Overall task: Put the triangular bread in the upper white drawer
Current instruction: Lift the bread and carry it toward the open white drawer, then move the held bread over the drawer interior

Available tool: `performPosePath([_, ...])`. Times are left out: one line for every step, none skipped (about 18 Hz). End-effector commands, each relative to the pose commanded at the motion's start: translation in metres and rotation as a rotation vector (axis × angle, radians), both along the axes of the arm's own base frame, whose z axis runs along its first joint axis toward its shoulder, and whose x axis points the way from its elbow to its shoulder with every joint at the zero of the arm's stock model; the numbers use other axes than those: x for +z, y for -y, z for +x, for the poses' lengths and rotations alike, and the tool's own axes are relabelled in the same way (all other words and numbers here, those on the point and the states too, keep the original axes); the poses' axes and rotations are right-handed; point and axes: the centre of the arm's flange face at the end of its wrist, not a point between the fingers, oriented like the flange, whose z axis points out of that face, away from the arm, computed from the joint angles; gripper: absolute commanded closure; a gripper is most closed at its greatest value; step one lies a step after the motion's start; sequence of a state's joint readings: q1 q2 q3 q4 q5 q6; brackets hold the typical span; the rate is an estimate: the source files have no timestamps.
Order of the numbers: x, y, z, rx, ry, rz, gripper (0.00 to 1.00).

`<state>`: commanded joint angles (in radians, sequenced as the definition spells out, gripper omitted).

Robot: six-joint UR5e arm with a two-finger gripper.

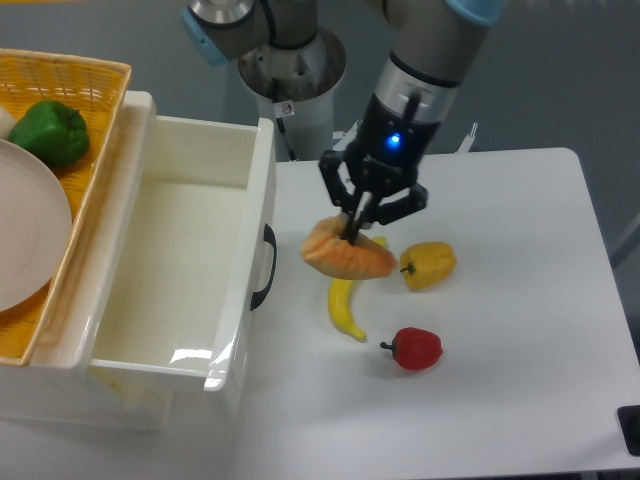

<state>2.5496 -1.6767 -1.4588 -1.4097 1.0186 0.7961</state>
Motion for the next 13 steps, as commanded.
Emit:
performPosePath([0.002,-0.004,0.011,-0.017,0.001,-0.001,1.00])
performPosePath([0.006,-0.005,0.019,-0.027,-0.001,0.006,1.00])
performPosePath([0.009,-0.007,0.027,-0.038,-0.002,0.007,1.00])
performPosePath([0.012,-0.009,0.037,-0.052,-0.002,0.007,1.00])
performPosePath([0.012,-0.010,0.041,-0.057,0.005,0.004,1.00])
performPosePath([0.011,-0.012,0.046,-0.062,0.016,-0.005,1.00])
performPosePath([0.010,-0.014,0.050,-0.068,0.023,-0.010,1.00])
performPosePath([0.011,-0.013,0.052,-0.070,0.024,-0.011,1.00])
performPosePath([0.012,-0.015,0.056,-0.077,0.026,-0.010,1.00])
performPosePath([0.012,-0.018,0.063,-0.088,0.030,-0.014,1.00])
performPosePath([0.010,-0.019,0.068,-0.097,0.039,-0.022,1.00])
performPosePath([0.009,-0.018,0.073,-0.100,0.044,-0.026,1.00])
performPosePath([0.011,-0.016,0.077,-0.105,0.042,-0.023,1.00])
